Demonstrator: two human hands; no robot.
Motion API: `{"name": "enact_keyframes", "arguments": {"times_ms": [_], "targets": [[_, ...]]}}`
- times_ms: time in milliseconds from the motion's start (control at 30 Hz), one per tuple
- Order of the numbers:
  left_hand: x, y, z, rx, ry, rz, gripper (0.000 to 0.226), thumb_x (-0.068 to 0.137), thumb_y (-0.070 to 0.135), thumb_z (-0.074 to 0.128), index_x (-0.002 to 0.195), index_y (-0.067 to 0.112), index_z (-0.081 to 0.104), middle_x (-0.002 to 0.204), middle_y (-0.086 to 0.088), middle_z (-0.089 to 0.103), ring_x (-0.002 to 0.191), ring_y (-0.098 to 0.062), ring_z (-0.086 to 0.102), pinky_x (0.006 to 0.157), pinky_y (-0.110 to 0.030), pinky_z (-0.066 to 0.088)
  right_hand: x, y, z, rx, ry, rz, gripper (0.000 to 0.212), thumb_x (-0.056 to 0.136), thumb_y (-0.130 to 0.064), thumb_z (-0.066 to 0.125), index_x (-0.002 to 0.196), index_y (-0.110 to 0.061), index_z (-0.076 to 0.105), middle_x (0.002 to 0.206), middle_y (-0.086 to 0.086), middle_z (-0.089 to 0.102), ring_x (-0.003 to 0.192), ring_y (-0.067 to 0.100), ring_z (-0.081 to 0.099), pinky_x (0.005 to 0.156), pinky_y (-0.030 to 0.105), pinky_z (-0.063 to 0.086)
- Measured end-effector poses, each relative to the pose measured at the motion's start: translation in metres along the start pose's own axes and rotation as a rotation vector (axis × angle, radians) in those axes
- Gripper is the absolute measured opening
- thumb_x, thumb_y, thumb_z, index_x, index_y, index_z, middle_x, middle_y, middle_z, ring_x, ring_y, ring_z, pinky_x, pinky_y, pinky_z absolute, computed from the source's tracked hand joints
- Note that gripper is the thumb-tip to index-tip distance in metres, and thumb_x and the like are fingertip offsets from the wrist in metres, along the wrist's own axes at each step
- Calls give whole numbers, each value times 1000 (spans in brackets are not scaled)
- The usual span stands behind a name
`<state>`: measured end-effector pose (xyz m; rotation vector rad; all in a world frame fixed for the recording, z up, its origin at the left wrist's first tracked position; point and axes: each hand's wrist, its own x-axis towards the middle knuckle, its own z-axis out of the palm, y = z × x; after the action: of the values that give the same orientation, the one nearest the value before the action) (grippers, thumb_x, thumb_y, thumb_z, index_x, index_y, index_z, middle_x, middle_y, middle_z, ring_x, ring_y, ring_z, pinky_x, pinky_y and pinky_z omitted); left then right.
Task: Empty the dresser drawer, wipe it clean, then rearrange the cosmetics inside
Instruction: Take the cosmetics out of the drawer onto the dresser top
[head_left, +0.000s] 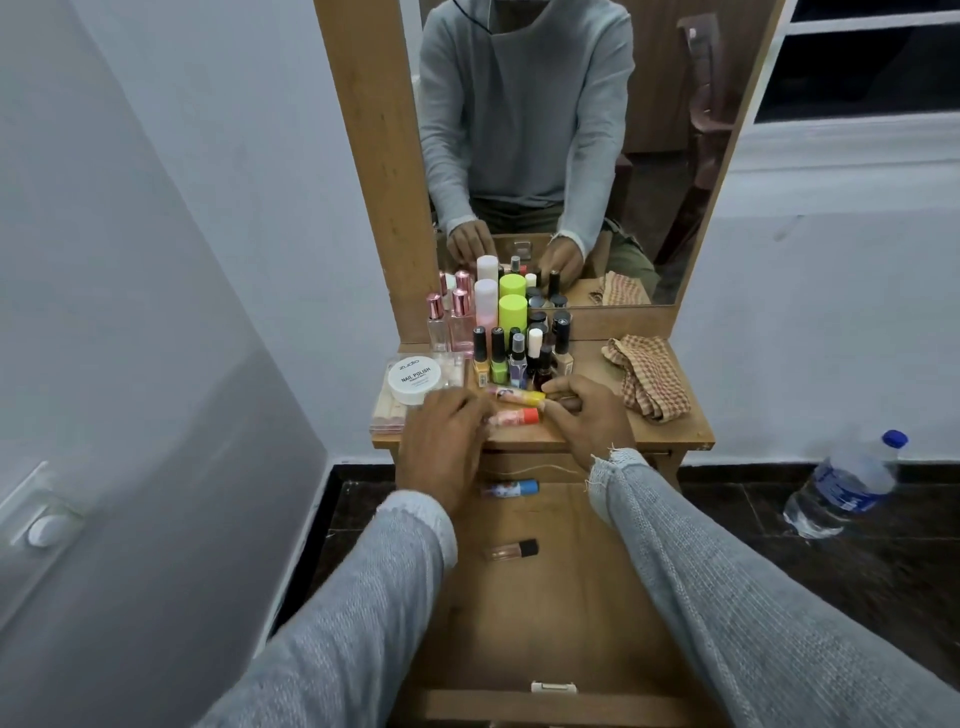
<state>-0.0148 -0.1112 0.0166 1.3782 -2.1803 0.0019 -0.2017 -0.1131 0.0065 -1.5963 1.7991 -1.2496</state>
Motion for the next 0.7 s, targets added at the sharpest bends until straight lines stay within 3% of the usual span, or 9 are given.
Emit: {"name": "enact_keyframes", "arguments": {"times_ms": [233, 367, 700], "targets": [[37, -2, -4, 150, -164, 58, 31, 93, 25, 62, 123, 22, 65, 121, 1, 63, 109, -21, 52, 97, -37, 43, 0, 2, 3, 13, -1, 14, 23, 84, -14, 69, 107, -13, 68, 95, -3, 70, 83, 7, 64, 74, 16, 51], [42, -1, 0, 182, -228, 55, 27, 96, 28, 56, 121, 24, 65, 120, 2, 61, 107, -21, 51, 89, -35, 39, 2, 4, 1, 16, -5, 13, 26, 83, -11, 69, 109, -11, 67, 100, 0, 66, 81, 5, 61, 68, 5, 43], [34, 15, 9, 152, -151, -40, 30, 90, 19, 66, 120, 21, 62, 118, 0, 59, 103, -22, 51, 86, -34, 44, 1, 3, -3, 49, -6, 35, 24, 85, -12, 67, 109, -12, 63, 96, -1, 65, 78, 3, 56, 68, 6, 42]]}}
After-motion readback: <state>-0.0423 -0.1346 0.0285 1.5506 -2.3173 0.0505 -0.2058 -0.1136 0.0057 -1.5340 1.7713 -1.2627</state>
